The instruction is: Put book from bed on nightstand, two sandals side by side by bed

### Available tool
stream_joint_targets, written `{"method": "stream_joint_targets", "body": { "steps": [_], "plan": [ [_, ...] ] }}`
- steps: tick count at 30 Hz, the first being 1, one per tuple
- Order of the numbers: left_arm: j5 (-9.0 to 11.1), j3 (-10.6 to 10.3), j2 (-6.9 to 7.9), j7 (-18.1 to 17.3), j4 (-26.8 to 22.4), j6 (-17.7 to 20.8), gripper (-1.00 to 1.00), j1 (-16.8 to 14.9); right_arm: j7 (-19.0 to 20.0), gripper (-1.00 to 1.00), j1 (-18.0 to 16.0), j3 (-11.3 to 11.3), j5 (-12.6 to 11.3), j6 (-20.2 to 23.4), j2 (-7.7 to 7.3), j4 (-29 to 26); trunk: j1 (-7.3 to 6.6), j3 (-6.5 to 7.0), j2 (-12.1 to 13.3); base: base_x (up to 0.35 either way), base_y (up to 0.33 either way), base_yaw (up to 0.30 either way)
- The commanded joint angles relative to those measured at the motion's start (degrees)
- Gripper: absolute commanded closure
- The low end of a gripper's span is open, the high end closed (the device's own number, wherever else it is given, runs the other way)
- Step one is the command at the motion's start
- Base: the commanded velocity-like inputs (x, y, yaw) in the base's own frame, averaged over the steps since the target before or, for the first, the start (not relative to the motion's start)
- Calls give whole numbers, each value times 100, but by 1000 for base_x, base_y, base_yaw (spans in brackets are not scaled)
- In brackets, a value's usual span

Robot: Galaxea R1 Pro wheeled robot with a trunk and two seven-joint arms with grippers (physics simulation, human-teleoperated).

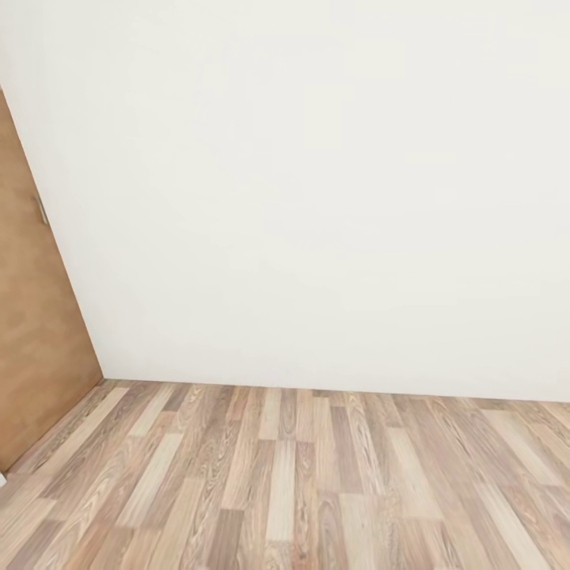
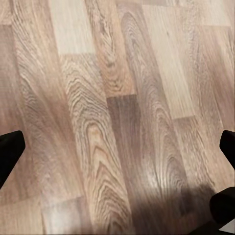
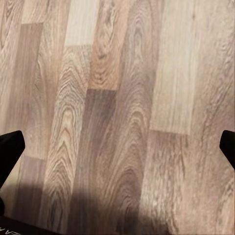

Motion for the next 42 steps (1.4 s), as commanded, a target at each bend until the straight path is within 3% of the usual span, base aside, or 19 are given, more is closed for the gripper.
{"method": "stream_joint_targets", "body": {
  "steps": [1,23,42],
  "plan": [
    [-60,49,0,-7,3,-22,-100,-3,31,-100,-8,-22,-38,-11,-2,19,3,-6,-3,313,0,0],
    [-60,42,-2,-7,3,-27,-100,-3,31,-100,-8,-22,-41,-11,-2,19,3,-6,-3,313,0,0],
    [-60,49,1,-7,6,-22,-100,-3,31,-100,-8,-22,-58,-9,-2,19,3,-6,-3,154,0,0]
  ]
}}
